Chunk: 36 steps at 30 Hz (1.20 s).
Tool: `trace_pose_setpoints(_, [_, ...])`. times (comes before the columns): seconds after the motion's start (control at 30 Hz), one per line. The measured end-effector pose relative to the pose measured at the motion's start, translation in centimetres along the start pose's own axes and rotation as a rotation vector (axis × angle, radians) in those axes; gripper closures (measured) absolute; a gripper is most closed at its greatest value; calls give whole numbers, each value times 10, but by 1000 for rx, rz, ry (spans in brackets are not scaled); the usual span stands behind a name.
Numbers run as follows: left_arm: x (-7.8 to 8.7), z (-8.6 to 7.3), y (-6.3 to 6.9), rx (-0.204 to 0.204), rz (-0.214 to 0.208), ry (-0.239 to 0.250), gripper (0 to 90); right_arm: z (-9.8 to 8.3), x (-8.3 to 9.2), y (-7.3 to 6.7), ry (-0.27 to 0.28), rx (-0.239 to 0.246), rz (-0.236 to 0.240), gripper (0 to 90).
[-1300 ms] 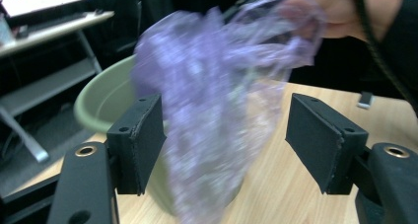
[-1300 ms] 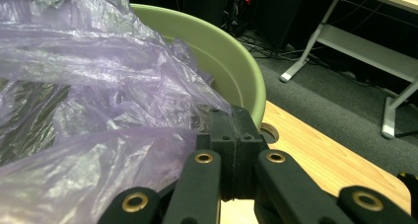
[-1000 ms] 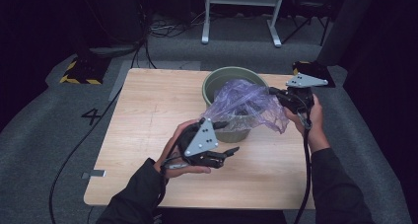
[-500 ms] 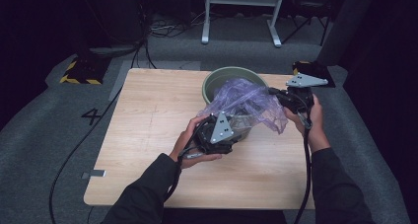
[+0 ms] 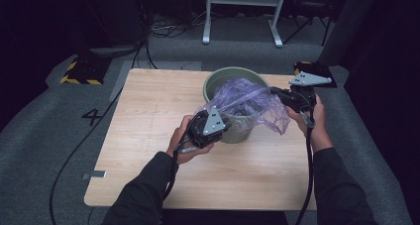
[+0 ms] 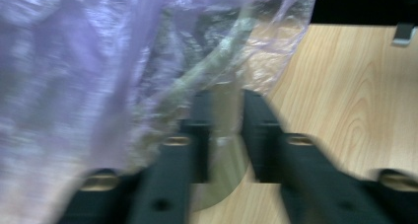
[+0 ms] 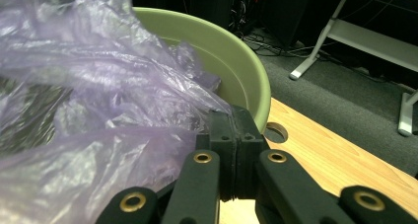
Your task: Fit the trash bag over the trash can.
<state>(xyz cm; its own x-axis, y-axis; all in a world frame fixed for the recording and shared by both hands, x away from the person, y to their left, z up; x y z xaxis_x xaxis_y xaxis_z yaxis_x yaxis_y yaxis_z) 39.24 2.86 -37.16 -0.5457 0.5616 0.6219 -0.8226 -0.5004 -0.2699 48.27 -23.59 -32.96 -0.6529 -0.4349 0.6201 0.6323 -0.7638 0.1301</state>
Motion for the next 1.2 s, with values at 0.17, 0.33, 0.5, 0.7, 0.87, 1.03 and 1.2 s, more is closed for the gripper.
trace_pose_setpoints(0.17, [-3,1,4,6,15,9,422,0,-1,1,-4,-3,11,899])
trace_pose_setpoints(0.33, [-3,1,3,12,56,16,433,0,-2,0,-12,1,29,900])
trace_pose_setpoints(0.5, [-3,-1,-1,13,127,-2,704,-1,-2,-1,-12,8,30,900])
trace_pose_setpoints(0.7, [-1,-6,-10,30,132,5,896,-2,-2,1,-10,2,29,900])
trace_pose_setpoints(0.87, [-2,-13,-13,9,106,-13,899,-3,-1,5,-9,-10,26,900])
trace_pose_setpoints(1.03, [-4,-22,-16,0,83,-45,900,-3,-4,12,-12,-33,20,898])
trace_pose_setpoints(1.2, [-5,-31,-18,-9,73,-64,899,-2,-15,21,-27,-66,20,898])
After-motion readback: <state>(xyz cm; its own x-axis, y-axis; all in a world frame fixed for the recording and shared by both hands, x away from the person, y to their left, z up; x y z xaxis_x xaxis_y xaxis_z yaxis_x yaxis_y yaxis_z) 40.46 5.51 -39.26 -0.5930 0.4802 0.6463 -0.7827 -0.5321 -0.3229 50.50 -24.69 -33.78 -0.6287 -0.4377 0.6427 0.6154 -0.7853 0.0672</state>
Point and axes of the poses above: each handheld gripper's, and its own axes: x roughly backward along the jaws, z roughly out of its top, y roughly to its right, the point moved 3 cm from there along -x, roughly forward along the jaws, and after that the axes turned 11 degrees about -y, right-handed, at the moved point
